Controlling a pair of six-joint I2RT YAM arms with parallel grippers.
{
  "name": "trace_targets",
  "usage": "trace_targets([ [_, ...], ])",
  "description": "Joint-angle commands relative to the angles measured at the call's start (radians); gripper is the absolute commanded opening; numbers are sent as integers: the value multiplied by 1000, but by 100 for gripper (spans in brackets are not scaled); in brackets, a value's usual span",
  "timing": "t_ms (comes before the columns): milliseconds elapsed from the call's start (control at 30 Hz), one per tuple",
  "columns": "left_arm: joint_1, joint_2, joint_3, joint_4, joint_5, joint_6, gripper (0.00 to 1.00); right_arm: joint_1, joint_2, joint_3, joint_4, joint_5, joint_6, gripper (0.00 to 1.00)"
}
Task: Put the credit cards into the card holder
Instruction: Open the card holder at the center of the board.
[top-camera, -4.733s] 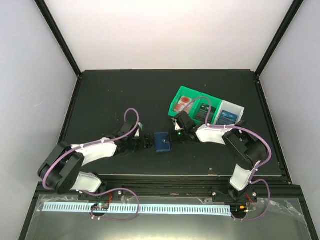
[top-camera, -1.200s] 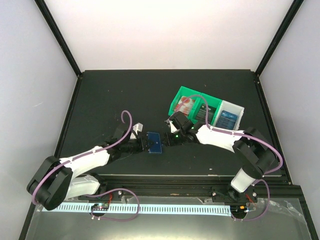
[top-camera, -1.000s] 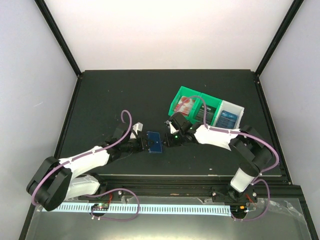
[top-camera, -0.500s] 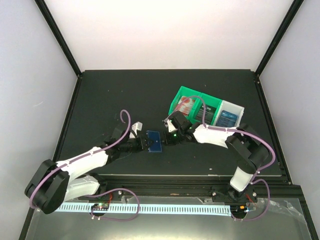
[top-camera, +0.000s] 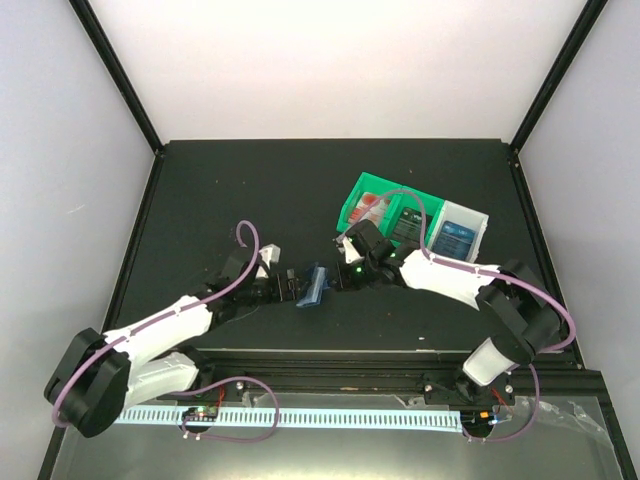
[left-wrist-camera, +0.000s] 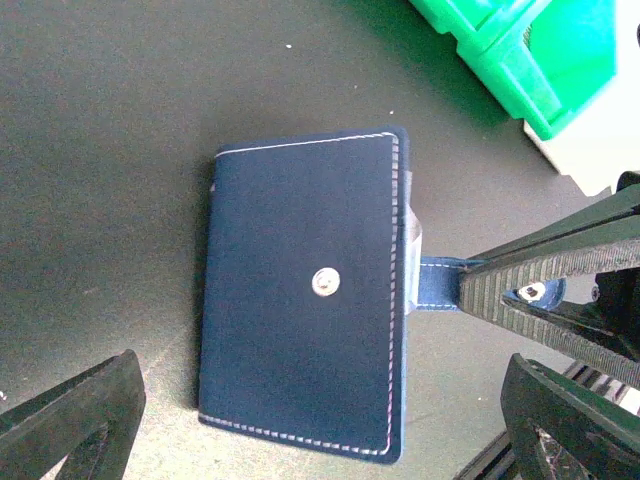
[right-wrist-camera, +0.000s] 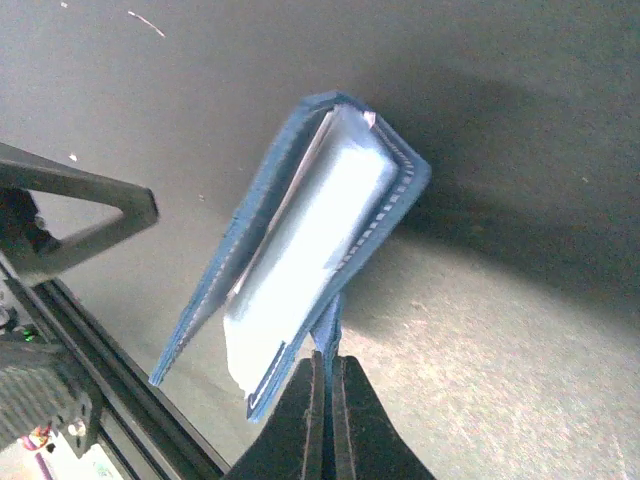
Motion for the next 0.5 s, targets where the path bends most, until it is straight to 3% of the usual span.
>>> trace_targets([
  [0,-2,20,45,-14,7,54,99,-4,-39,31,-83,36,0,1],
  [200,-2,48,32,48,57,65,99,-3,-54,42,-79,15,-3,1],
  [467,-3,109,112,9,94,142,99,-3,-65,61,-70,-3,-23,1],
])
